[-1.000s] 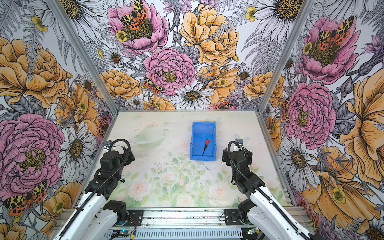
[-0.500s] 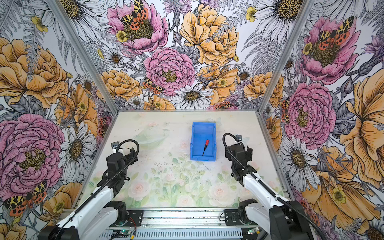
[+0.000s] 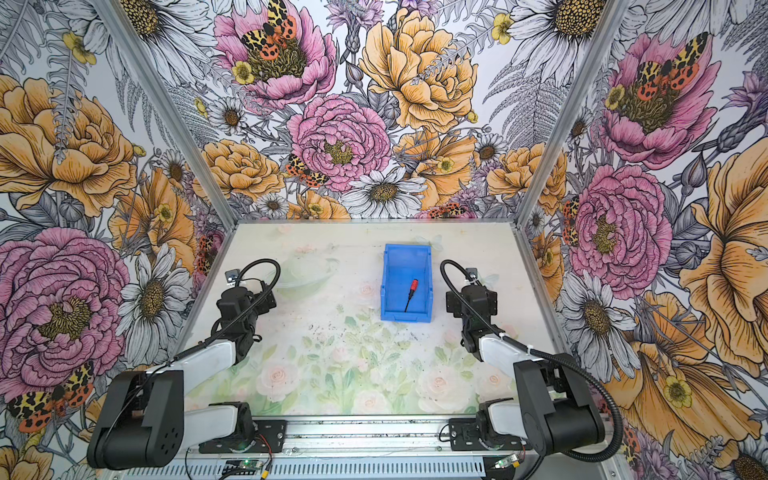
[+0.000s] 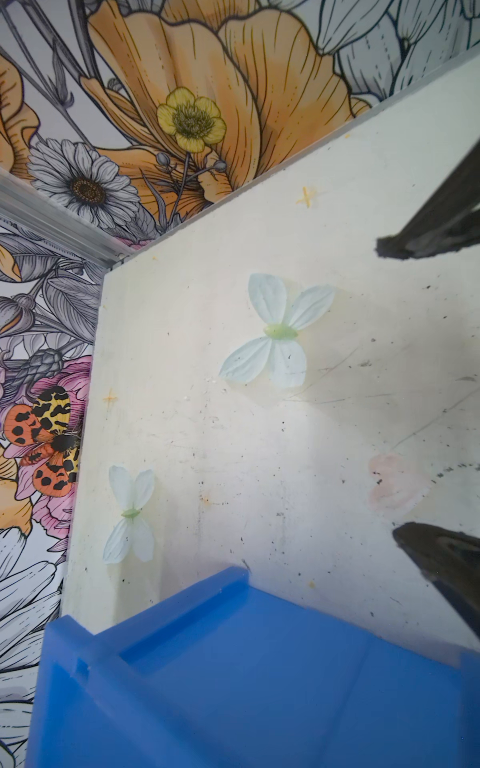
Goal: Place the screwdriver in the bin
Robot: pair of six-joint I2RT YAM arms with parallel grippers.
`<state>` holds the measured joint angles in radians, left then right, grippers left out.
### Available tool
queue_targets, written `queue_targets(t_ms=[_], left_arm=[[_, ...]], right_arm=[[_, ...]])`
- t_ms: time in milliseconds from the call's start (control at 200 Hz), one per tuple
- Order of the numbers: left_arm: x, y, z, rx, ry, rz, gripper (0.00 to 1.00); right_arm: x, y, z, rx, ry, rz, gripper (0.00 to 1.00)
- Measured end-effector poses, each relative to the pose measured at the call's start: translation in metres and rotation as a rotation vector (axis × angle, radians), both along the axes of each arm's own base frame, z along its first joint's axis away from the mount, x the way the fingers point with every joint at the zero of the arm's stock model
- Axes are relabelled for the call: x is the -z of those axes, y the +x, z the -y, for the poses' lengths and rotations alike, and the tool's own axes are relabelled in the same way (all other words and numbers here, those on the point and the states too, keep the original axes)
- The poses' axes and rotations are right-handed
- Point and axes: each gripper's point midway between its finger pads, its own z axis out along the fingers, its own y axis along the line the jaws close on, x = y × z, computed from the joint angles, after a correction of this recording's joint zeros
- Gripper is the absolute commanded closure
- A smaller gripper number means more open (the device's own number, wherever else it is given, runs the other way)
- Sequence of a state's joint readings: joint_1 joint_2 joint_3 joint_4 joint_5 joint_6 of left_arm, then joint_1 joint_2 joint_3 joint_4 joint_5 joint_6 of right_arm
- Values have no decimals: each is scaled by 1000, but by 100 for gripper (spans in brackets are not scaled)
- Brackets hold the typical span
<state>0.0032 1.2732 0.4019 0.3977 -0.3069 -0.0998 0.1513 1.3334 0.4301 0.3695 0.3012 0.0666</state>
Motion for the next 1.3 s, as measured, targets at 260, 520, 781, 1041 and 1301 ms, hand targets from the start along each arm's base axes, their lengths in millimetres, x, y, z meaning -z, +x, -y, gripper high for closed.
queue_targets(t_ms=[260,520,781,1041,1301], left_arm=[[-3,18,1,28,-16,36,1],[-4,34,5,62,-17,92,1],[1,41,17,137,12,130,1],[-2,42,25,175,26,165,1],[-6,43,25,178,35,180,2]], right_arm=[[-9,31,5,1,5,27,0],[-9,48,10,-11,5,37,1],[-4,52,27,22,35,39,1],[-11,55,26,10,61,73,0],[-8,53,27,4,81,82,0]])
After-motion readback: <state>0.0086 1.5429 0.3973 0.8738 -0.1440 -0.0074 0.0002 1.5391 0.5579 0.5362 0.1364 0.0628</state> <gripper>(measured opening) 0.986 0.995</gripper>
